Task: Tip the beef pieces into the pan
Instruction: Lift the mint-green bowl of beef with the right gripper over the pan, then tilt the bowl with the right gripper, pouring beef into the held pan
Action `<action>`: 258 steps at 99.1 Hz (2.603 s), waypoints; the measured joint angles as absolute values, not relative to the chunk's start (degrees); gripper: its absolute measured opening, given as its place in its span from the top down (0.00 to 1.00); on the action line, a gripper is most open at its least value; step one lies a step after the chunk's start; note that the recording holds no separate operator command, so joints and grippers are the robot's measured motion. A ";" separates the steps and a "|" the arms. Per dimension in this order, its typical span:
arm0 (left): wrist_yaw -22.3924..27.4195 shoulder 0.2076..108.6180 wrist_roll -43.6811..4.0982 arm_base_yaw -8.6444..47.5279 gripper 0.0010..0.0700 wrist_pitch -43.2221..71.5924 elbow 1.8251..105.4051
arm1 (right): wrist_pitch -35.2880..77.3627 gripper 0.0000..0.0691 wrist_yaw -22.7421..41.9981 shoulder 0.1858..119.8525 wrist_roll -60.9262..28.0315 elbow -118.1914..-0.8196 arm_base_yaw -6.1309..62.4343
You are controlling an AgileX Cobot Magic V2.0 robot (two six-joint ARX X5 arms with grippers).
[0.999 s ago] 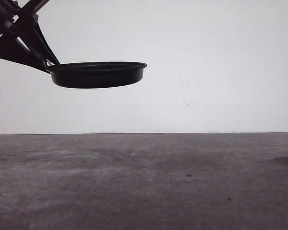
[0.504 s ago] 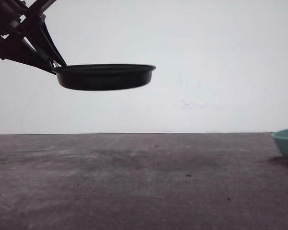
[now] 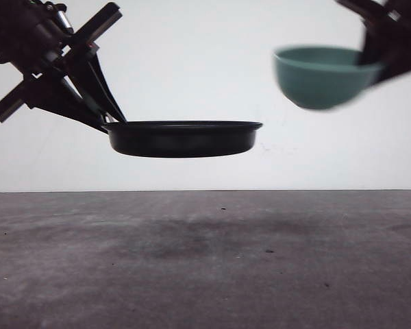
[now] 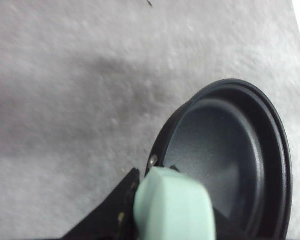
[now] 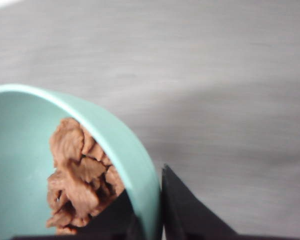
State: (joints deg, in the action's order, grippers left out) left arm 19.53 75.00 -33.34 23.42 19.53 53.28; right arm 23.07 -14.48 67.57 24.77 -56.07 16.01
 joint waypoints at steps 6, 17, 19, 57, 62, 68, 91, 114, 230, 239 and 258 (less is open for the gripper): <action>19.97 75.42 -34.06 23.97 0.93 19.62 53.28 | 22.87 0.97 -13.13 67.22 26.11 -56.60 19.40; 22.30 76.47 -35.00 25.02 0.93 19.70 53.28 | 22.90 0.97 -9.23 67.09 27.44 -57.06 25.56; 22.65 76.60 -35.24 25.23 0.93 19.77 53.28 | 22.87 0.97 -8.32 67.09 27.55 -57.10 26.63; 23.97 77.03 -35.90 26.76 0.93 21.15 53.28 | 14.17 0.97 23.99 67.70 14.35 -57.12 44.47; 23.97 77.03 -36.07 26.76 0.93 21.10 53.28 | 13.06 0.97 27.24 68.23 10.81 -57.17 45.87; 23.97 77.03 -36.14 26.76 0.93 21.15 53.28 | 12.01 0.97 30.26 69.01 6.90 -57.17 47.22; 23.97 77.03 -36.73 26.76 0.93 21.04 53.28 | 7.09 0.97 38.26 73.43 -3.33 -57.17 50.52; 23.99 77.03 -37.76 25.93 0.93 21.10 53.28 | 3.97 0.97 44.18 77.78 -8.84 -57.17 53.54; 26.57 77.10 -39.64 20.71 0.93 26.79 56.42 | -33.76 0.97 31.31 80.29 -53.17 -52.01 55.42; 26.55 77.10 -39.66 20.16 0.93 28.12 57.95 | -36.71 0.97 30.06 80.29 -53.95 -51.99 55.31; 26.41 77.10 -39.38 19.35 0.93 30.74 60.55 | -40.88 0.97 28.64 80.29 -55.29 -51.99 55.09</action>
State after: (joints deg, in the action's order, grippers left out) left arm 26.41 77.10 -39.38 19.35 30.74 60.55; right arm -40.88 28.64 80.29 -55.29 -51.99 55.09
